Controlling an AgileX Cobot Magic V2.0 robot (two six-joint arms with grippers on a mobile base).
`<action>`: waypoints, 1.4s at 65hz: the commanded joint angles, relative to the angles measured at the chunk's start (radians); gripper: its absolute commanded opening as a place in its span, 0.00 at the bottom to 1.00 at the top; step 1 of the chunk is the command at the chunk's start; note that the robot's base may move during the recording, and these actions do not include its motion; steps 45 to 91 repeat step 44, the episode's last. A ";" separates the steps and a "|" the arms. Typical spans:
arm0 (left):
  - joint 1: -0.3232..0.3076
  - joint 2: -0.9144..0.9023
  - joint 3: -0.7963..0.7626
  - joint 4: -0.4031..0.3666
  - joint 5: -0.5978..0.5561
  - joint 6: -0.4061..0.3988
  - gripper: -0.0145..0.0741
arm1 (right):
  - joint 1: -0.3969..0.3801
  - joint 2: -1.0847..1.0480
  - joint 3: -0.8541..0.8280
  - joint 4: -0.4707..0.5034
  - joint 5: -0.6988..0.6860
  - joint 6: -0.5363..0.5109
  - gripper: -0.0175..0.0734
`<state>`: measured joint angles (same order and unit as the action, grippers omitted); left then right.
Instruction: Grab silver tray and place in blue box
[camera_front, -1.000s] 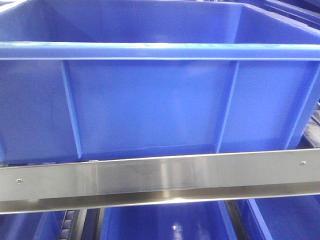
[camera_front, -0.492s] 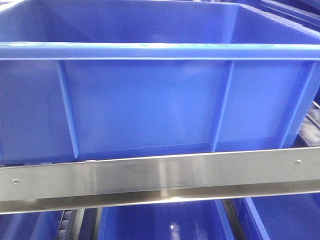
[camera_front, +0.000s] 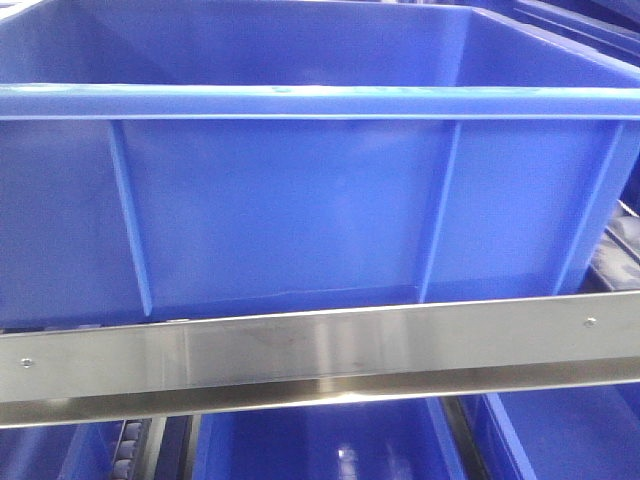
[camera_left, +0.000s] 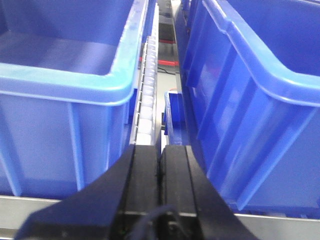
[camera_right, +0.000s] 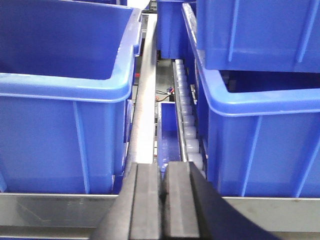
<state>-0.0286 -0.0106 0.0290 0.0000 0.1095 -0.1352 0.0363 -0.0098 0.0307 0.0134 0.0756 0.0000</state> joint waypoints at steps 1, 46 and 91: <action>0.002 -0.021 -0.003 -0.009 -0.096 0.001 0.05 | -0.005 -0.020 0.002 0.002 -0.097 0.000 0.25; 0.002 -0.021 -0.003 -0.009 -0.096 0.001 0.05 | -0.005 -0.020 0.002 0.002 -0.088 0.000 0.25; 0.002 -0.021 -0.003 -0.009 -0.096 0.001 0.05 | -0.005 -0.020 0.002 0.002 -0.088 0.000 0.25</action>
